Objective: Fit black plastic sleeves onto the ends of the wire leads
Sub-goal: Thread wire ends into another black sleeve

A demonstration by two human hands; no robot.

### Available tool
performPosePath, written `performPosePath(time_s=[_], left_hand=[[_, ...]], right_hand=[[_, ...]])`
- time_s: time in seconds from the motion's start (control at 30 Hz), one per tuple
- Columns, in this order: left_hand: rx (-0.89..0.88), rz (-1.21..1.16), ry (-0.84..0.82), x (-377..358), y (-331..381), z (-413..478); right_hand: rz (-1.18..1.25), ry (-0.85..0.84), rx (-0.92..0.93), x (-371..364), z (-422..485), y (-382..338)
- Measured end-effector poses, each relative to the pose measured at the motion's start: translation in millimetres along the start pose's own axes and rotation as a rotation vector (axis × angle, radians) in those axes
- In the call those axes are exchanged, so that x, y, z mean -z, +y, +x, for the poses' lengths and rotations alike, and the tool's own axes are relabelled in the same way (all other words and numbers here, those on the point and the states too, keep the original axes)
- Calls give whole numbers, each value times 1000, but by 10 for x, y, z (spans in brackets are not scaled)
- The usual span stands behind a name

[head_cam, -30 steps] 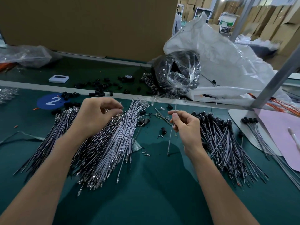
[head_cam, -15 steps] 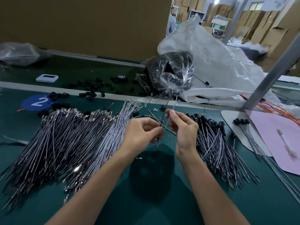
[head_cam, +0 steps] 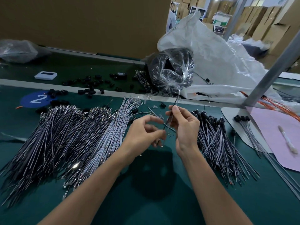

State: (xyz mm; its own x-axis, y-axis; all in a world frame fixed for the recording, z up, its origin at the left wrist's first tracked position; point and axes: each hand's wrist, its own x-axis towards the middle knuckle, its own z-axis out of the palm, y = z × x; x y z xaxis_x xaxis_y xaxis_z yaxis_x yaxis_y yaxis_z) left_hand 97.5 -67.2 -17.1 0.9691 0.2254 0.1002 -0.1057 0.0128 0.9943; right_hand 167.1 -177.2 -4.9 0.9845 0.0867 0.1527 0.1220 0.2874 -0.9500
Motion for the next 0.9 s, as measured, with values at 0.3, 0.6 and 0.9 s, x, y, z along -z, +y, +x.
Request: performPosePath(time_s=[0.3,0.6,0.9], left_hand=[[-254,-356,-11,120,90,8],[-146,-464,314,194,95,53],[-125,-340,240,135,54,28]], right_hand=[[-74,-36,-83,26,27,27],[-480,81,463,28,-40,7],[-457,-192,425,-109,-170,97]])
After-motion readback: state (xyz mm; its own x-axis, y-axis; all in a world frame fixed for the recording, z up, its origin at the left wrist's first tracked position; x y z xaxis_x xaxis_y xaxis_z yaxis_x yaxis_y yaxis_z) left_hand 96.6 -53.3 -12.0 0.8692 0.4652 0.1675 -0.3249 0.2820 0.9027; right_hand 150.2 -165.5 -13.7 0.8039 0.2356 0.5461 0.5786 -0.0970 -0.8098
